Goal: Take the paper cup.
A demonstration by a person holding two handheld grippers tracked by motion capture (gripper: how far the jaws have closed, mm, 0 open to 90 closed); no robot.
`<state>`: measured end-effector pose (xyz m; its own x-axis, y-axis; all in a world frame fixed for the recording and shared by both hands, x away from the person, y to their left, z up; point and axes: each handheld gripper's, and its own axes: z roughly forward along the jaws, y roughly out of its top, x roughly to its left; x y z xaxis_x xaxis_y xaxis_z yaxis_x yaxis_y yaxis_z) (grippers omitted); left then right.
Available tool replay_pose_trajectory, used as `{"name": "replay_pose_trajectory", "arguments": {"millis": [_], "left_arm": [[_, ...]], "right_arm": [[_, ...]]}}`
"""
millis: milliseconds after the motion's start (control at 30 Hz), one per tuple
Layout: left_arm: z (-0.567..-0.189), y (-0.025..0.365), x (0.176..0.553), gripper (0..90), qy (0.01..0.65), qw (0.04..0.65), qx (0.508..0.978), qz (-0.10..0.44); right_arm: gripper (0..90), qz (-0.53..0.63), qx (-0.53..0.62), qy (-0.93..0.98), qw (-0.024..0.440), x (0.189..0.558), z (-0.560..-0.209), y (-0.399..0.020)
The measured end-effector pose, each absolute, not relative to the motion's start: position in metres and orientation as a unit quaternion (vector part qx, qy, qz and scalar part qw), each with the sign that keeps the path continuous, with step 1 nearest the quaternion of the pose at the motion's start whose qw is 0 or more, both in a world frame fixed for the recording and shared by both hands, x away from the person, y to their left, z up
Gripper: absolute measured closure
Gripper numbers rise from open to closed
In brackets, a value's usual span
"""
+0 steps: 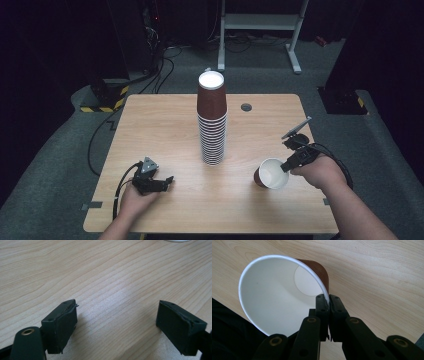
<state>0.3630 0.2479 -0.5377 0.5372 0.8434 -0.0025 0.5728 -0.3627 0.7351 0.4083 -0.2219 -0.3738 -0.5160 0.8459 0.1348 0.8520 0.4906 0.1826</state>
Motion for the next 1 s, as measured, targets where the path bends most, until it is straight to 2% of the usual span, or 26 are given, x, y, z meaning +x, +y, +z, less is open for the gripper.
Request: {"name": "replay_pose_trajectory", "arguments": {"millis": [400, 1000], "left_arm": [[-0.538, 0.248, 0.363, 17.3, 0.441, 0.353, 0.803, 0.192], [-0.538, 0.248, 0.363, 17.5, 0.442, 0.352, 0.802, 0.192]], "right_arm": [[86.0, -0.098, -0.501, -0.859, 0.035, 0.411, -0.379, -0.224], [85.2, -0.097, -0.501, -0.860, 0.018, 0.422, -0.393, -0.221]]}}
